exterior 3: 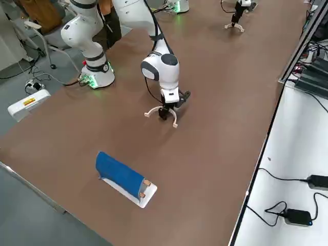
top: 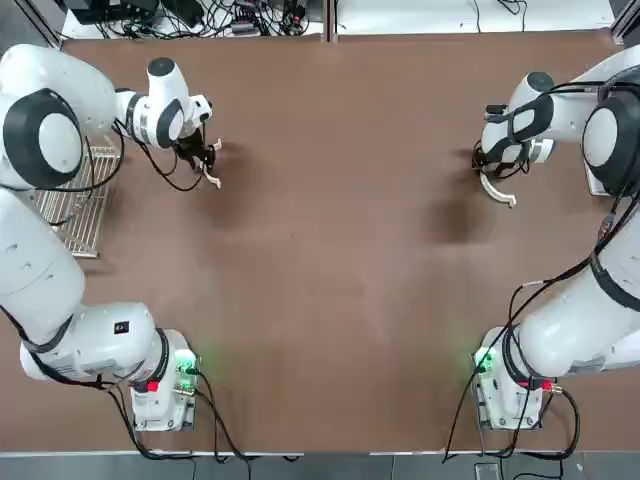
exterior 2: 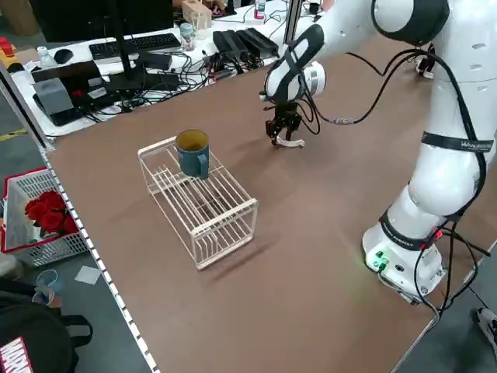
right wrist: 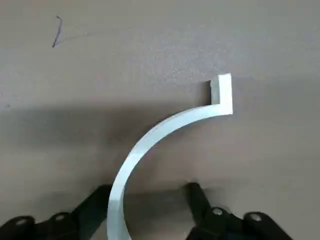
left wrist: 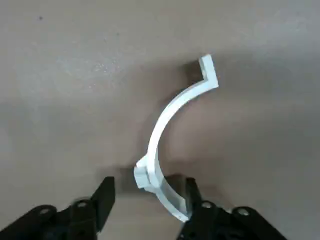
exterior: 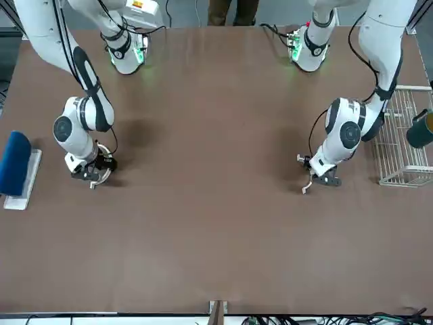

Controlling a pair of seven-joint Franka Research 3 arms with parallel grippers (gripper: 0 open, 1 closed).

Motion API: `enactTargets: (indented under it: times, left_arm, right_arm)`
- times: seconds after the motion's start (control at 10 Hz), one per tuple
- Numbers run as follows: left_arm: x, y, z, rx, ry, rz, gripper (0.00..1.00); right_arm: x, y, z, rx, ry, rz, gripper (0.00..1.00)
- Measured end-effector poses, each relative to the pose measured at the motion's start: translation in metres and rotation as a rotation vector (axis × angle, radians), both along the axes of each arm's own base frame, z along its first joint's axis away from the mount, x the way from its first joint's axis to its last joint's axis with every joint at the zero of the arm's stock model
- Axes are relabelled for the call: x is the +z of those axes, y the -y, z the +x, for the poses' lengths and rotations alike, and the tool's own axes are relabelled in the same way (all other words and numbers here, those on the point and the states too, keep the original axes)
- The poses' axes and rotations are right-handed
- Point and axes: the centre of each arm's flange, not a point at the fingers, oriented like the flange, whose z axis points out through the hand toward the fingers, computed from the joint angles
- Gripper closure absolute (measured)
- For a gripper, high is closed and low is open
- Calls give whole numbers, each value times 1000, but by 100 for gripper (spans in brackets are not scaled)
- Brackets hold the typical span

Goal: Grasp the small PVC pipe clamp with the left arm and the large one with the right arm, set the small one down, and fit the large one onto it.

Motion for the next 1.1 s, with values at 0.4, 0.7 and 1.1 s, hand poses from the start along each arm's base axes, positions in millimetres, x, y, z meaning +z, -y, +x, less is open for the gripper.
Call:
enactTargets:
  times: [0.4,0.7,1.1]
  left_arm:
    - [4,-4,9,-22,21,16,79]
    - [45,9,34,75,51,33,79]
    - [139,183,34,292,70,-25,79]
  right_arm:
    - [3,-2,1,2,2,3,80]
    - [4,-2,1,3,1,3,86]
    - [7,-11,3,9,-32,16,86]
